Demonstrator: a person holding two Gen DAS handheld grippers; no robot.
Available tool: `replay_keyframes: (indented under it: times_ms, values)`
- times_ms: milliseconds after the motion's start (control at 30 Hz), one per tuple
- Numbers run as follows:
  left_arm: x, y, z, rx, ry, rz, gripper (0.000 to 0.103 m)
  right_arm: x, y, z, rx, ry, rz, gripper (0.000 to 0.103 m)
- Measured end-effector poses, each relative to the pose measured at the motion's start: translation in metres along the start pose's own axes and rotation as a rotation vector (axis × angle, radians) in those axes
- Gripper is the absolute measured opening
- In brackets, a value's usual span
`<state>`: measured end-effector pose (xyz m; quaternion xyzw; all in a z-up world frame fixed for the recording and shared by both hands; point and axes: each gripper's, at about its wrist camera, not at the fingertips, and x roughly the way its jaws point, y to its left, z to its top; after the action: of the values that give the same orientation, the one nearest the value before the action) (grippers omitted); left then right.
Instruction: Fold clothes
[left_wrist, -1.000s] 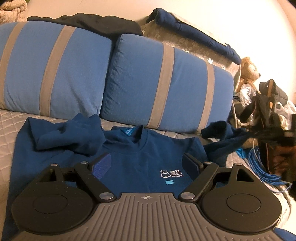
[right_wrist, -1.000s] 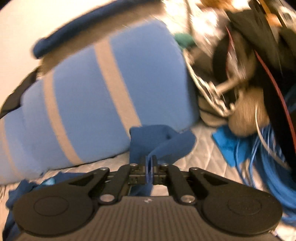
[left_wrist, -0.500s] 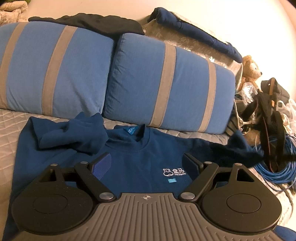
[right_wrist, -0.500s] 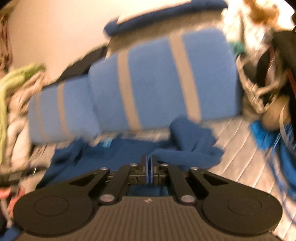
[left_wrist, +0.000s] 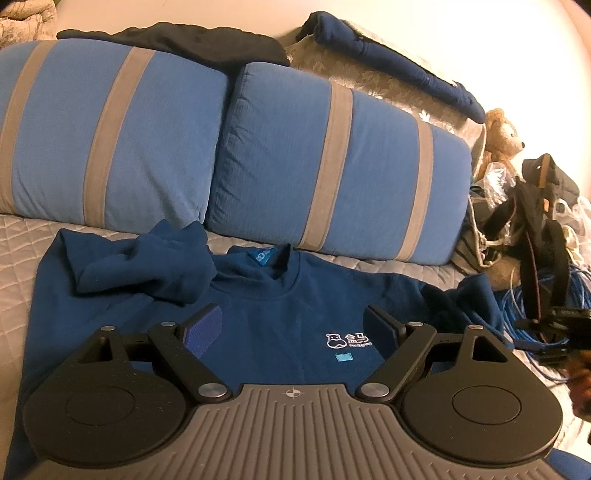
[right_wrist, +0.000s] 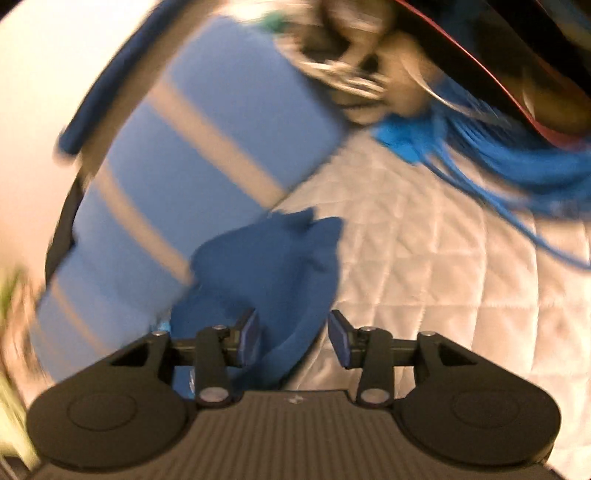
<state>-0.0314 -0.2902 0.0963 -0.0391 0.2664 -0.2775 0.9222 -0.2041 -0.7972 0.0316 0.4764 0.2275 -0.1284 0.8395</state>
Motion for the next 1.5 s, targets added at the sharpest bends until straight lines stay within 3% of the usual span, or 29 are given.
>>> replay_keyframes:
  times_ms: [267, 333, 367, 400, 700, 867, 967, 1200, 1333, 1500]
  values:
    - [0.005, 0.000, -0.002, 0.008, 0.022, 0.015, 0.084, 0.063, -0.025, 0.012, 0.215, 0.017, 0.016, 0.053]
    - [0.006, 0.000, -0.002, 0.012, 0.025, 0.016, 0.084, 0.075, -0.025, 0.010, 0.230, 0.020, 0.012, 0.032]
    - [0.006, 0.000, -0.002, 0.012, 0.027, 0.017, 0.084, 0.074, -0.022, 0.009, 0.215, 0.001, -0.004, 0.008]
    - [0.006, 0.000, -0.003, 0.013, 0.029, 0.018, 0.084, 0.071, -0.018, 0.008, 0.188, -0.031, -0.028, 0.004]
    - [0.003, -0.003, -0.003, 0.024, 0.023, 0.009, 0.084, -0.016, 0.056, 0.006, -0.306, -0.277, -0.230, 0.004]
    - [0.001, -0.005, -0.003, 0.028, 0.020, 0.004, 0.084, -0.078, 0.084, -0.019, -0.477, -0.390, -0.360, 0.004]
    - [0.001, -0.006, -0.003, 0.032, 0.018, 0.001, 0.084, -0.101, 0.090, -0.036, -0.482, -0.366, -0.387, 0.004]
    - [0.002, -0.007, -0.004, 0.035, 0.026, 0.009, 0.084, -0.116, 0.078, -0.059, -0.328, -0.179, -0.383, 0.004]
    - [0.003, -0.007, -0.004, 0.038, 0.032, 0.012, 0.084, -0.097, 0.067, -0.048, -0.273, -0.117, -0.404, 0.004]
    - [0.005, -0.006, -0.004, 0.031, 0.046, 0.007, 0.084, -0.065, 0.043, -0.012, -0.251, -0.135, -0.495, 0.004]
